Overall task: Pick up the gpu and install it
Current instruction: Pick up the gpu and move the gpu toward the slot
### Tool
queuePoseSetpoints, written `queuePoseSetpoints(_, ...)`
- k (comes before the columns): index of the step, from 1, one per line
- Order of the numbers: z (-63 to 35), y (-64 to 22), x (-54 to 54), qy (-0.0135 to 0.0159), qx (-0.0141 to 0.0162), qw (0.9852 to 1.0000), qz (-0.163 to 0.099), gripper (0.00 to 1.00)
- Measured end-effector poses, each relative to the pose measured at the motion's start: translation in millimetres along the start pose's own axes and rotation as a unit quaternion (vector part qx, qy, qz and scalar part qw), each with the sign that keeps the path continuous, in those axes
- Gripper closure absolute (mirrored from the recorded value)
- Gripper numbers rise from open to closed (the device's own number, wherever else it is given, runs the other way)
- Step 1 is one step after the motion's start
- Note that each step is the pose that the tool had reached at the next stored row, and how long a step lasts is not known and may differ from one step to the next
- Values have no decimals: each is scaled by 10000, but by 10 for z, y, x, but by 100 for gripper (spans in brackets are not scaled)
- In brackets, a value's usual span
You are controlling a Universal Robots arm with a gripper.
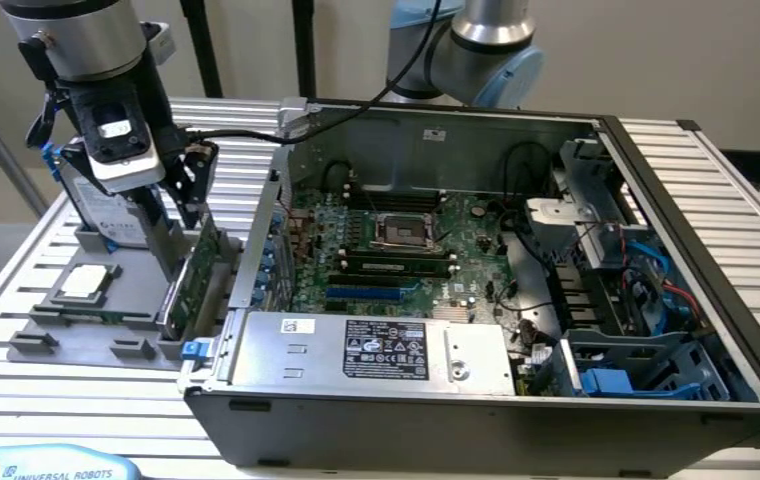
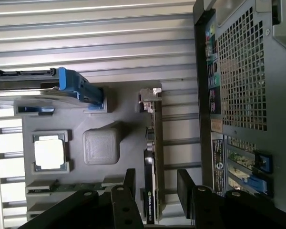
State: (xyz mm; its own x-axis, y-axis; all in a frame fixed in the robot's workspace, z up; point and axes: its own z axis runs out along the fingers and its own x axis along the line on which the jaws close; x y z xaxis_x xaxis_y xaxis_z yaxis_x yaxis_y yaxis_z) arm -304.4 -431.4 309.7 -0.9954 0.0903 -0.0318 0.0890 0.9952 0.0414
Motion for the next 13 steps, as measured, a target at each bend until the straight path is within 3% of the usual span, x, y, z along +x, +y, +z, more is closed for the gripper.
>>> queuePoseSetpoints(13, 234, -41, 7, -1, 1, 10000, 13, 52)
